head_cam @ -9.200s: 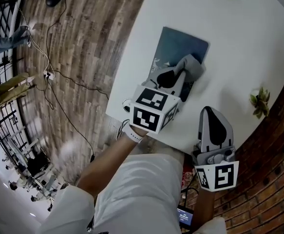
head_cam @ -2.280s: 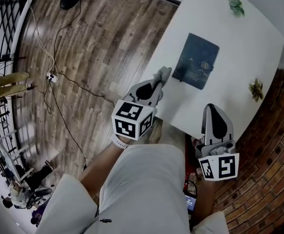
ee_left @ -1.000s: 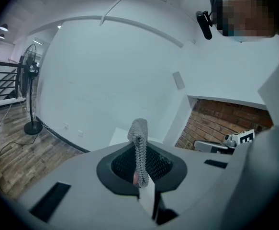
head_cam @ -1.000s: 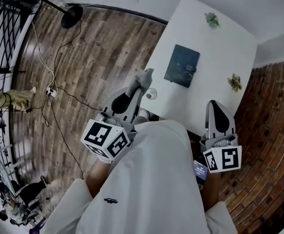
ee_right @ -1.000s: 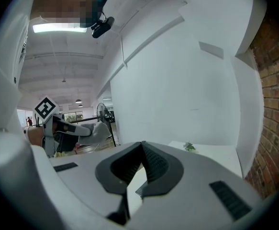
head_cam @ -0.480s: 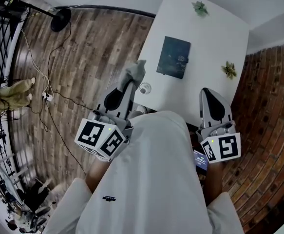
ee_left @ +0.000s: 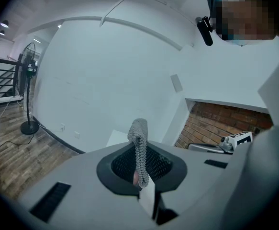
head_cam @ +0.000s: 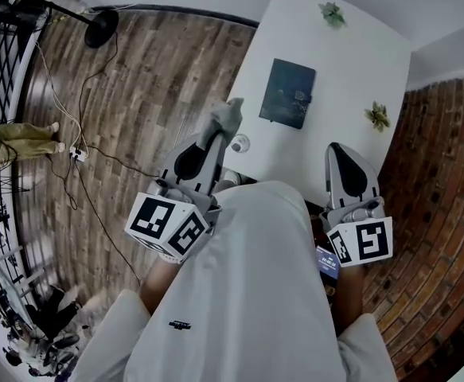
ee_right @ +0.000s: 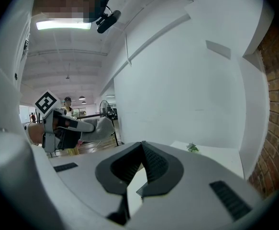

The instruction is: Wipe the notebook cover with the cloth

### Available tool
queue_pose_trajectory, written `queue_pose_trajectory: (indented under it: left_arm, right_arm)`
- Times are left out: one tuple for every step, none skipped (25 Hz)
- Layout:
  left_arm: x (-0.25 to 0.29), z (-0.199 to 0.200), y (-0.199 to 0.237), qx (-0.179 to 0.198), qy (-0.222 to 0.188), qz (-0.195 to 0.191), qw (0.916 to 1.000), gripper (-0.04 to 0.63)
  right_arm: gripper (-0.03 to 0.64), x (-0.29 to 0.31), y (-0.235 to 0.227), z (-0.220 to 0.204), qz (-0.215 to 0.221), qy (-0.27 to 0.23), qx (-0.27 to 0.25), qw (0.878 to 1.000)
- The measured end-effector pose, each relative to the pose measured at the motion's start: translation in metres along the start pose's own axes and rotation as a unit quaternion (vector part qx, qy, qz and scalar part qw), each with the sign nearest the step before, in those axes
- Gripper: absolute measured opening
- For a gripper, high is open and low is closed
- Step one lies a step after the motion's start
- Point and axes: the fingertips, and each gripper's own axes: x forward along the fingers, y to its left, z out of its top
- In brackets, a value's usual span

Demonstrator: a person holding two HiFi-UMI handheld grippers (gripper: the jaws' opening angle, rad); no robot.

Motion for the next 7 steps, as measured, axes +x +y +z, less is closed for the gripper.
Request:
queue_pose_trajectory:
  left_arm:
    - [-0.0006, 0.0006, 0.0008, 0.0, 0.0, -0.001, 1.0, 0.029]
    - [-0.0013, 0.0013, 0.0016, -0.001, 0.0, -0.001, 1.0, 0.029]
    - [-0.0022, 0.0016, 0.0025, -0.001, 0.0, -0.001, 1.0, 0.029]
    - [-0.0032, 0.0017, 0.0035, -0.001, 0.0, -0.002, 1.0, 0.029]
    - [-0.0043, 0.0015, 0.0043, -0.001, 0.001, -0.002, 1.0, 0.029]
    - [-0.0054, 0.0011, 0.0051, -0.001, 0.001, -0.002, 1.0, 0.029]
    - [-0.0064, 0.0007, 0.0058, -0.001, 0.002, -0.002, 1.0, 0.029]
  right_arm:
    - [0.002, 0.0002, 0.001, 0.0009, -0.001, 0.0, 0.0, 1.0]
    - [0.002, 0.0004, 0.0022, 0.0017, -0.002, 0.0, 0.001, 1.0]
    - [0.002, 0.0008, 0.0036, 0.0022, -0.003, 0.0, 0.001, 1.0]
    - [0.002, 0.0012, 0.0052, 0.0024, -0.003, 0.0, 0.002, 1.0]
    - [0.002, 0.0014, 0.007, 0.0021, -0.004, 0.0, 0.002, 1.0]
    - [0.002, 0.0016, 0.0087, 0.0017, -0.004, 0.0, 0.003, 1.0]
    - [0.002, 0.0017, 0.0105, 0.0013, -0.004, 0.0, 0.003, 1.0]
